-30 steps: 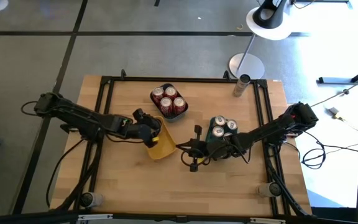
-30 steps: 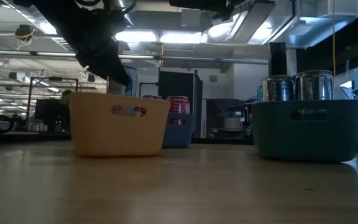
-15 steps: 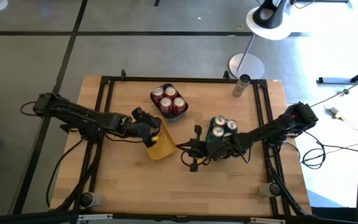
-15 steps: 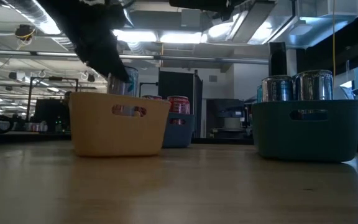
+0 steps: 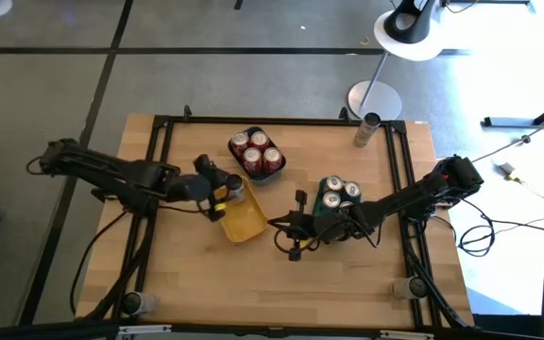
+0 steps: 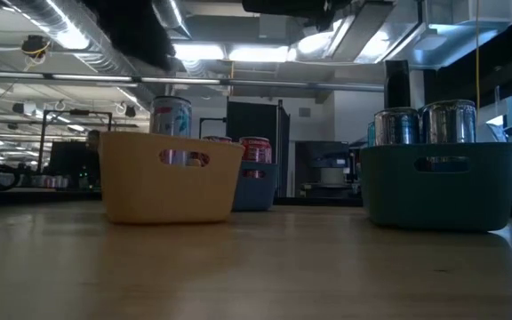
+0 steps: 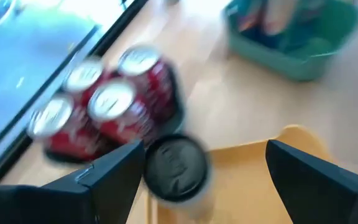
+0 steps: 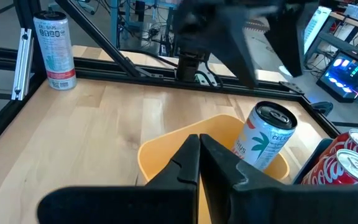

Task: Sort soda cans
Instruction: Put the white and pink soda can into the yellow bin

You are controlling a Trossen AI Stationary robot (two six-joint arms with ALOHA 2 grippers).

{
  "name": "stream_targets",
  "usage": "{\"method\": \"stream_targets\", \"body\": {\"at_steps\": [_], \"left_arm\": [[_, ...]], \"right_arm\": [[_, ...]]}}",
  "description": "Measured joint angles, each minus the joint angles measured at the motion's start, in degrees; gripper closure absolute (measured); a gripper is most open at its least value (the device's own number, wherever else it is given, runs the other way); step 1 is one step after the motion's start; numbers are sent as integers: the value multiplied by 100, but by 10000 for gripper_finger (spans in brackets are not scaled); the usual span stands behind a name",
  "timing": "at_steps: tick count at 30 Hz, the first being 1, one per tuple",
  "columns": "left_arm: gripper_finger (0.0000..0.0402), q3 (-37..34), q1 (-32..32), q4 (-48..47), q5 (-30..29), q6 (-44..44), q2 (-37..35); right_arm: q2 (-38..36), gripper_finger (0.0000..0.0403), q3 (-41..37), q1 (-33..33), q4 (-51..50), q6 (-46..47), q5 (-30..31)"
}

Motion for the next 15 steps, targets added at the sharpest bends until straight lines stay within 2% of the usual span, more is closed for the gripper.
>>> {"method": "stream_targets", "body": {"at_steps": [5, 10, 15], "left_arm": [[78, 1, -429, 434, 318, 1018, -304], [78, 1, -670, 722, 377, 1432, -399], [78, 1, -662, 1058, 369, 1244, -371]], "right_arm": [[0, 391, -2, 3, -32, 22, -4], [0, 391, -2, -4, -1, 20, -4], [0, 391, -2, -4, 20, 22, -3]]}}
